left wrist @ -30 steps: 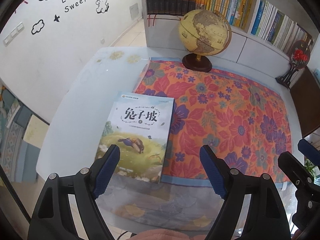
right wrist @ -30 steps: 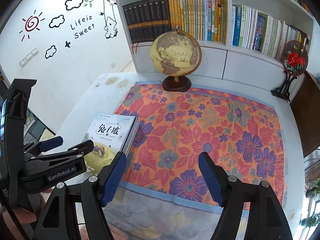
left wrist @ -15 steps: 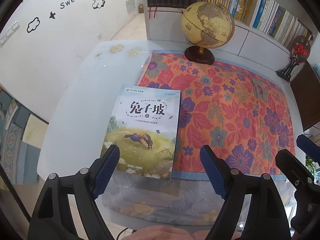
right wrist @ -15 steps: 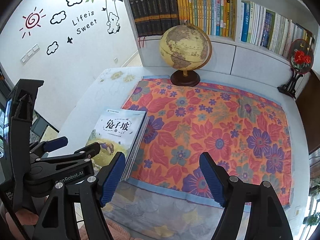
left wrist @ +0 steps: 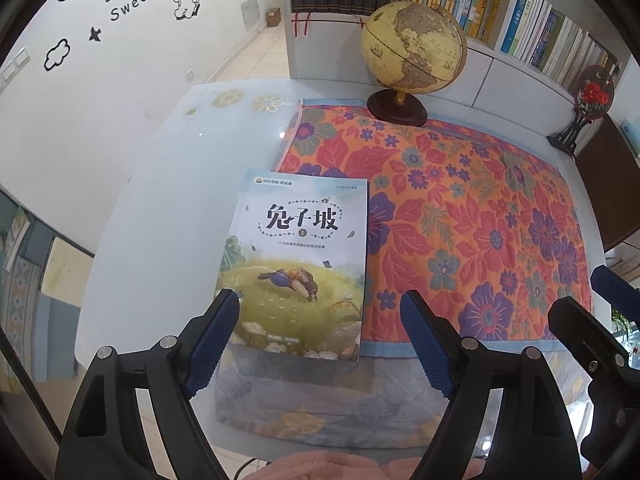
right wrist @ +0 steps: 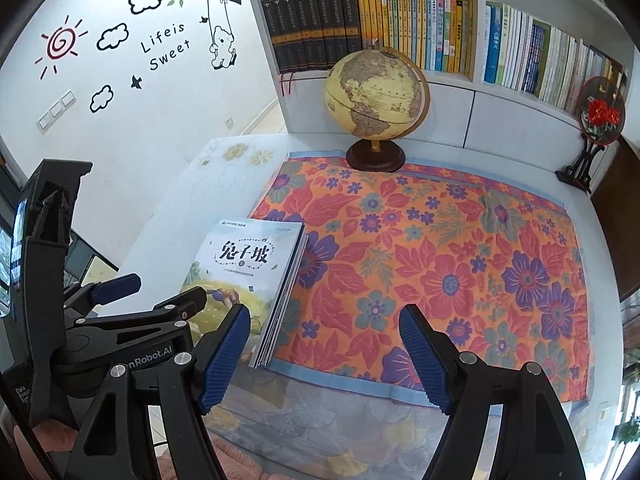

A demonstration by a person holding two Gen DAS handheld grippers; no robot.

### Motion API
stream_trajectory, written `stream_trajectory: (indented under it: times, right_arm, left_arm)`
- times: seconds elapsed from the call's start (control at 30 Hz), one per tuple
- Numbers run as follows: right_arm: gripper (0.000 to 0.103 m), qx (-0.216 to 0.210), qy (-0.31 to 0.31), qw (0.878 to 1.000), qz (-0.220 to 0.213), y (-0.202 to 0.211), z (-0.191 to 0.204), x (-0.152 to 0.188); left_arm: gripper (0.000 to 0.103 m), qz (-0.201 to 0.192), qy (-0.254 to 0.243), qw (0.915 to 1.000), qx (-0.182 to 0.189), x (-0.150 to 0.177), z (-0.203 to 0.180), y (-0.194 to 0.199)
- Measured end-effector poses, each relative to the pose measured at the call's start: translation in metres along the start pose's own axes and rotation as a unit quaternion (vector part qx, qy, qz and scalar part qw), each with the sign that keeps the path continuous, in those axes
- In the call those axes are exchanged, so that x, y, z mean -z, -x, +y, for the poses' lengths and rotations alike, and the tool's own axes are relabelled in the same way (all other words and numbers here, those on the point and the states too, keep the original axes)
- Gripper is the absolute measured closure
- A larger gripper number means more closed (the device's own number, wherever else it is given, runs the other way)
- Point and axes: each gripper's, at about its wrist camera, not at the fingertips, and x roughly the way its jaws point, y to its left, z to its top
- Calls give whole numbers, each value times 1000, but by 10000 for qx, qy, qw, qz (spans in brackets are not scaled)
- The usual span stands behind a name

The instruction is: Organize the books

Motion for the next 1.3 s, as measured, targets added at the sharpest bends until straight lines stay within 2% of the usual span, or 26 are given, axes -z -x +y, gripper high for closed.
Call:
stream_trajectory:
  times: [0.7,1.3]
  right_arm:
    - [28,58,143,9998,108,-3,3,0]
    - [28,220,303,9992,114,4,-5,8]
  left_arm:
    - [22,-43,-48,10000,-52,4,-4,-1]
    - [21,-8,-195,9998,-71,5,-24,-5]
